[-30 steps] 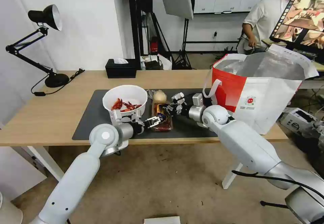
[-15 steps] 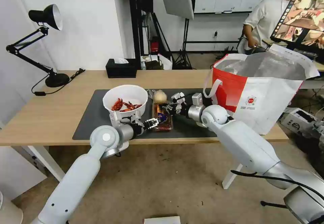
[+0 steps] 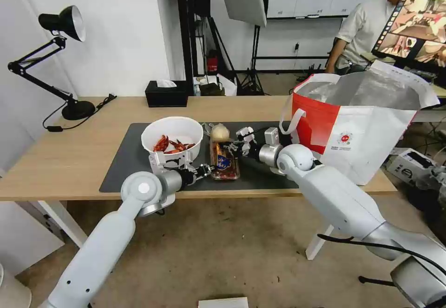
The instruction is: Pick up the trash from the table and place it into the takeout bag.
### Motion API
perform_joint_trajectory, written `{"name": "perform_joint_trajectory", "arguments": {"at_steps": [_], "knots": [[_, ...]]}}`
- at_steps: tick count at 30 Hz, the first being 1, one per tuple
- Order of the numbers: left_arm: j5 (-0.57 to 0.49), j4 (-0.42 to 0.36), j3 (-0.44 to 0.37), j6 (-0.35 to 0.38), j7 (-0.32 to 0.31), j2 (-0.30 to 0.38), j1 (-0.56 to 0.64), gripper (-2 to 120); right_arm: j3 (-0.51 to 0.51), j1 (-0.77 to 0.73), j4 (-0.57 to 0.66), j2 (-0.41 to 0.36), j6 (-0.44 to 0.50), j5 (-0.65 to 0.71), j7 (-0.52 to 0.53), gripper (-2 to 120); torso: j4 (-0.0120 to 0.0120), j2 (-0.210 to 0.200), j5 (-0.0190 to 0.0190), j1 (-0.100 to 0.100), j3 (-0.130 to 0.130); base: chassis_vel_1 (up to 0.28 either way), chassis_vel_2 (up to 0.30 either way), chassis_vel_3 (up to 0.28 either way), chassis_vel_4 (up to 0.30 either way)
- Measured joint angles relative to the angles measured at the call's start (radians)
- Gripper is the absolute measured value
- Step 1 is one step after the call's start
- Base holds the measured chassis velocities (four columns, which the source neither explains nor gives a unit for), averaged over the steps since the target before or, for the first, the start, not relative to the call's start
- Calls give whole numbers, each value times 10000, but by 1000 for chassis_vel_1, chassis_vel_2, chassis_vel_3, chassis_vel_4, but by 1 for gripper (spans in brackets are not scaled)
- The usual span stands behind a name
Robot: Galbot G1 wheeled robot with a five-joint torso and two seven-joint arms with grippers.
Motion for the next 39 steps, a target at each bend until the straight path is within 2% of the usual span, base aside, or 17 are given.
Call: {"name": "perform_joint_trajectory", "arguments": {"at_steps": [5, 9, 12, 18, 20, 22, 24, 28, 30, 31, 32, 33, 34, 36, 39], "knots": [[-2, -92, -49, -40, 10, -19, 98, 0, 186, -58, 189, -108, 16, 163, 40, 0, 1, 0, 1, 0, 0, 0, 0, 0, 0], [-21, -308, -183, -104, 18, -30, 208, 0, 635, -268, 789, -463, 238, 595, 64, 0, 1, 0, 1, 0, 0, 0, 0, 0, 0], [-81, -599, -320, -141, 38, 19, 321, 0, 1287, -751, 1749, -1142, 626, 1162, 89, 0, -1, 0, 0, 0, -1, 0, 0, 0, 0], [-122, -884, -361, -202, 115, 151, 382, 0, 2287, -1815, 3002, -1784, 1127, 1656, 275, 0, 1, 0, 0, 0, -2, 0, 0, 0, 0], [-123, -1118, -479, -249, 201, 232, 392, 0, 3189, -3114, 4121, -2174, 1614, 1849, 572, 0, 0, 0, 2, 0, -1, 0, 0, 0, 0], [-123, -1155, -499, -255, 209, 245, 395, 0, 3313, -3326, 4303, -2215, 1697, 1871, 624, 0, -1, 0, 0, 0, -2, 0, 0, 0, 0], [-123, -1397, -620, -300, 247, 342, 424, 0, 4083, -4819, 5419, -2339, 2354, 1904, 1037, 0, -3, 0, 6, -1, -2, 0, 0, 0, 0], [-118, -1539, -687, -371, 253, 404, 445, 0, 4685, -5846, 6137, -2310, 2730, 1726, 1214, 0, 1, 1, -4, -2, -3, 0, 0, 0, 0], [-169, -1950, -975, -604, 280, 574, 441, 0, 5649, -7723, 7163, -2186, 3370, 836, 1450, 0, -7, 2, -3, -2, -3, 0, 0, 0, 0], [-169, -1950, -975, -604, 280, 574, 441, 0, 5649, -7723, 7163, -2186, 3370, 836, 1450, 0, -7, 2, -3, -2, -3, 0, 0, 0, 0], [-178, -2286, -1361, -751, 287, 737, 662, 0, 5793, -8248, 7373, -2009, 3685, 250, 1597, 0, 3, 1, 2, -2, -2, 0, 0, 0, 0], [-178, -2465, -1477, -930, 451, 873, 558, 0, 6435, -9482, 7760, -1602, 4066, -433, 1687, 7, 7, 1, -1, -2, -1, 0, 0, 0, 0], [-179, -2499, -1458, -1038, 558, 894, 383, 0, 6831, -10131, 7988, -1386, 4312, -803, 1694, 14, -2, 2, -2, -2, -2, 0, 0, 0, 0], [-179, -2503, -1437, -1074, 600, 898, 310, 0, 6981, -10392, 8074, -1301, 4394, -938, 1700, 15, 0, 2, -2, -3, -2, 0, 0, 0, 0], [-150, -2460, -1283, -1277, 793, 911, -29, 0, 7510, -11615, 8386, -889, 4737, -1534, 1708, 28, -4, 2, 3, -2, -2, 0, 0, 0, 0]]}}
